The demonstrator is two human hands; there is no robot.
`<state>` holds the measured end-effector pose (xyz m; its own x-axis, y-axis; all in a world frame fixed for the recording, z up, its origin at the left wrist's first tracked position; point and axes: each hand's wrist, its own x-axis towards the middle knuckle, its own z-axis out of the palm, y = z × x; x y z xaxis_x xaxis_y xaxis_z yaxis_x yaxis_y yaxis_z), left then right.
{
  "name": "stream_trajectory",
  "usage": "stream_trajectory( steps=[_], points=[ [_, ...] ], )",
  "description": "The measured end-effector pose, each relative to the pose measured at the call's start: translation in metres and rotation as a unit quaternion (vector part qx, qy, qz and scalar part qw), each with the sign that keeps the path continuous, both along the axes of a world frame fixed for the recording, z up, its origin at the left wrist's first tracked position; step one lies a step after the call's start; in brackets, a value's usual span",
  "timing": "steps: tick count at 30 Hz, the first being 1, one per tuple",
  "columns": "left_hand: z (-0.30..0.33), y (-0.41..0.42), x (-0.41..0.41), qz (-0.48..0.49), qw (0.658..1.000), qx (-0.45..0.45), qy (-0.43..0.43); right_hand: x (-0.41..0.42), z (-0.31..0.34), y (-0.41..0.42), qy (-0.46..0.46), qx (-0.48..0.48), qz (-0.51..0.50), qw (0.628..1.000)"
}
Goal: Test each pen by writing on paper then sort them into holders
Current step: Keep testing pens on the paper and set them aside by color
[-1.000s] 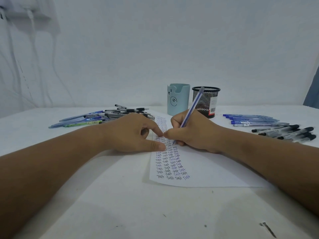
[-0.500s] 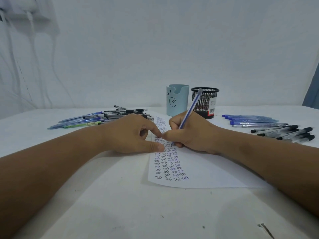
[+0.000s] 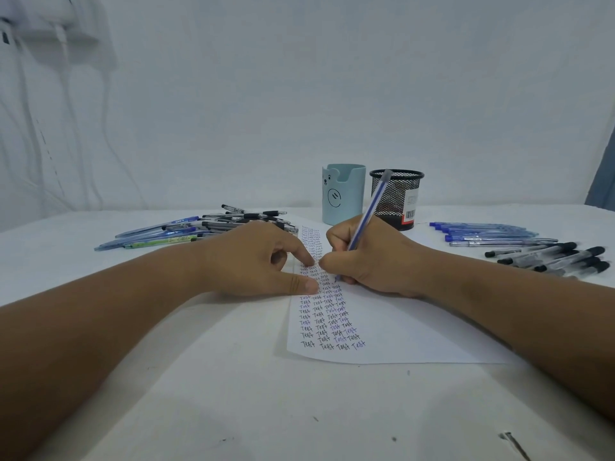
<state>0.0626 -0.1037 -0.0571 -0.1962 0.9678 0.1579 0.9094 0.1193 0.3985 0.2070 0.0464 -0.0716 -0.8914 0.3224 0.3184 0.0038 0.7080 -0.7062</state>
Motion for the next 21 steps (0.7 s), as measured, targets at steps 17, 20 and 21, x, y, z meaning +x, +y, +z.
stream_trajectory(
  steps=[17,20,21],
  points=[
    [0.0014,-0.0006,0.0015,0.005,1.0,-0.005,0.0,-0.0005,-0.0009,0.0016,-0.002,0.015,-0.011,1.0],
    [0.0014,-0.0007,0.0016,0.003,1.0,-0.006,0.002,-0.0004,-0.0002,0.0013,-0.003,0.028,-0.015,0.999],
    [0.0013,-0.0006,0.0014,0.002,1.0,-0.006,0.003,-0.0003,0.0,0.0012,-0.005,0.026,-0.014,1.0]
  ],
)
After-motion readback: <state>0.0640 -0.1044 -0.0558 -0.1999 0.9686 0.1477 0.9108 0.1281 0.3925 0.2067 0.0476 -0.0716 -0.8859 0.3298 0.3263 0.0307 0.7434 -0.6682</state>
